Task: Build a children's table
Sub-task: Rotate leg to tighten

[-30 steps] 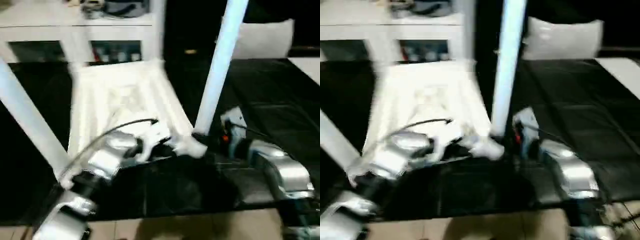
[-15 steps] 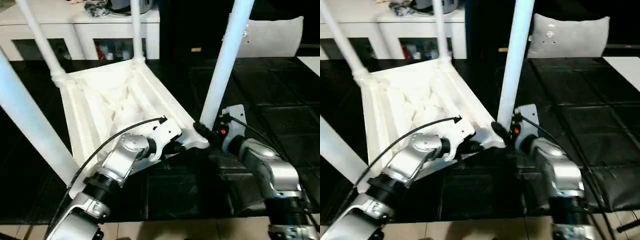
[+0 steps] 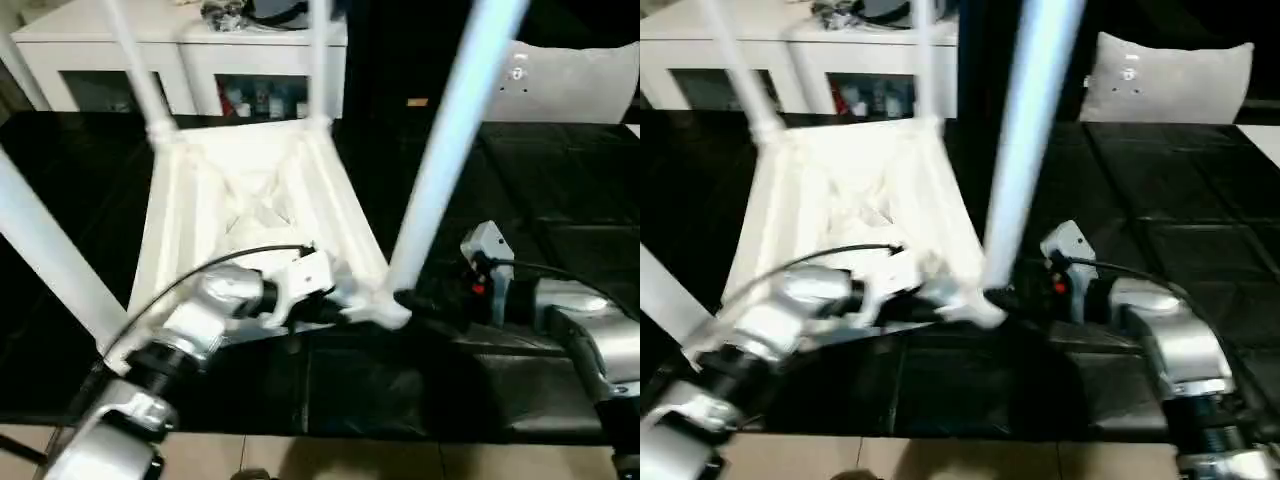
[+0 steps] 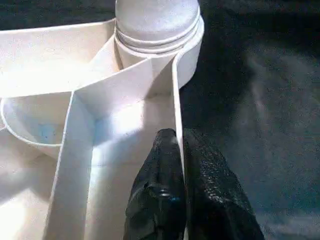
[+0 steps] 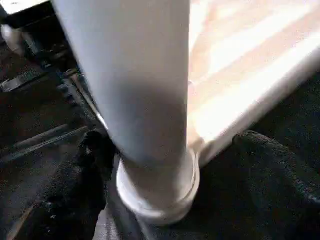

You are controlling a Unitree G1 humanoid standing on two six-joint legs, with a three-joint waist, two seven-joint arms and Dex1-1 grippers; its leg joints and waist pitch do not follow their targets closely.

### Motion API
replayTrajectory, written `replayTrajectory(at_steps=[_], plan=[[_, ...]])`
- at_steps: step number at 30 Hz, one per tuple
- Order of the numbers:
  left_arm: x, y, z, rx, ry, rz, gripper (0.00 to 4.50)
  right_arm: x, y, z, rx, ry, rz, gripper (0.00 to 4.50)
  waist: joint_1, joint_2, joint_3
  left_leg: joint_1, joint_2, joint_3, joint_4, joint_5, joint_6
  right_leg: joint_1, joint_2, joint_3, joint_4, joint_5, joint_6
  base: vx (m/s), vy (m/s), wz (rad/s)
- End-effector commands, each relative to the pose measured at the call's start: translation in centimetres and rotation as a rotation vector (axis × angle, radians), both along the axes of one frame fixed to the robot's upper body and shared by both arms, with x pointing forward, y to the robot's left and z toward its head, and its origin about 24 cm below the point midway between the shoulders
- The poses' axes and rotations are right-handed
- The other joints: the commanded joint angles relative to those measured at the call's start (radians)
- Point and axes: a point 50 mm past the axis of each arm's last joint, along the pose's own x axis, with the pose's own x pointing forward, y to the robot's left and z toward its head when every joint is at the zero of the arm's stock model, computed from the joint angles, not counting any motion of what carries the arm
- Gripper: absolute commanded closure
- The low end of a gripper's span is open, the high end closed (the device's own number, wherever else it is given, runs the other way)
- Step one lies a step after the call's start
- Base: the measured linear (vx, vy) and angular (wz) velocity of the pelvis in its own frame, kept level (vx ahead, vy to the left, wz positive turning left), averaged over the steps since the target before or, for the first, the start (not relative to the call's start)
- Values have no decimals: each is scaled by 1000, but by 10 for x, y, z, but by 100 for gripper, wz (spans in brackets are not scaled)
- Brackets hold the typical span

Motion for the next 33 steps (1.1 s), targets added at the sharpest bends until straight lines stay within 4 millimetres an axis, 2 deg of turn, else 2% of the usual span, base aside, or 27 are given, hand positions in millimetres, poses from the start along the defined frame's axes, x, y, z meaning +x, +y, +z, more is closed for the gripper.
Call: replayTrajectory(at_steps=[1,4,5,7,10,11,15,16,20,23,26,29,31,33], plan=[[-3,-15,16,-2,-59,-175,450,-2,1,5,3,-8,91,77,-5,-14,-68,4,80,-25,-64,-47,104,65,-97,84,-67,-263,-77,0,0,0],[-7,-13,16,16,-47,-242,450,-6,1,2,-1,28,161,95,2,-15,-68,3,82,-27,-64,-48,104,66,-97,84,-63,-256,-80,0,0,0],[-7,-13,16,20,-45,-254,450,-7,1,1,2,42,182,95,4,-20,-69,2,81,-26,-63,-48,105,67,-98,84,-62,-258,-80,0,0,0],[-8,-12,17,24,-42,-276,450,-9,1,1,11,57,210,124,7,-19,-67,2,81,-25,-64,-53,101,67,-99,83,-67,-280,-76,0,0,0],[-8,-11,17,24,-43,-285,450,-10,2,1,23,74,236,141,5,-19,-68,2,81,-27,-65,-59,94,67,-97,82,-68,-292,-69,0,0,0],[-7,-11,17,24,-47,-288,450,-12,2,0,29,84,253,163,6,-19,-68,2,79,-26,-64,-59,92,67,-96,82,-69,-295,-66,0,0,0],[-6,-11,17,20,-46,-286,450,-15,2,0,47,108,279,175,7,-20,-69,1,79,-27,-63,-46,94,67,-95,81,-68,-289,-61,0,0,0],[-6,-11,18,18,-46,-285,450,-16,2,0,50,113,284,197,8,-20,-69,1,79,-27,-63,-44,94,66,-95,81,-68,-287,-62,0,0,0],[-6,-11,17,3,-34,-273,450,-19,3,-1,62,126,291,232,10,-20,-69,2,80,-26,-63,-43,93,66,-96,81,-69,-293,-60,0,0,0],[-7,-12,17,-17,-23,-258,450,-19,6,0,94,123,271,243,12,-20,-69,2,80,-27,-64,-42,91,66,-96,81,-69,-289,-60,0,0,0],[-4,-16,18,-71,-3,-169,450,-14,14,1,157,99,139,247,9,-18,-67,2,79,-27,-66,-51,79,66,-95,80,-73,-311,-52,0,0,0],[-2,-18,18,-89,3,-115,450,-8,15,-2,145,99,42,248,-1,-17,-65,4,71,-27,-68,-81,56,67,-95,75,-84,-373,-30,0,0,0],[2,-22,18,-99,-5,-36,450,1,18,-8,111,87,-88,249,-15,-17,-61,3,69,-29,-70,-99,45,68,-93,70,-92,-408,-17,0,0,0],[7,-31,19,-139,-15,72,450,11,22,-15,76,83,-273,250,-38,-23,-60,-2,62,-29,-69,-99,31,70,-91,63,-99,-442,8,0,0,0]])
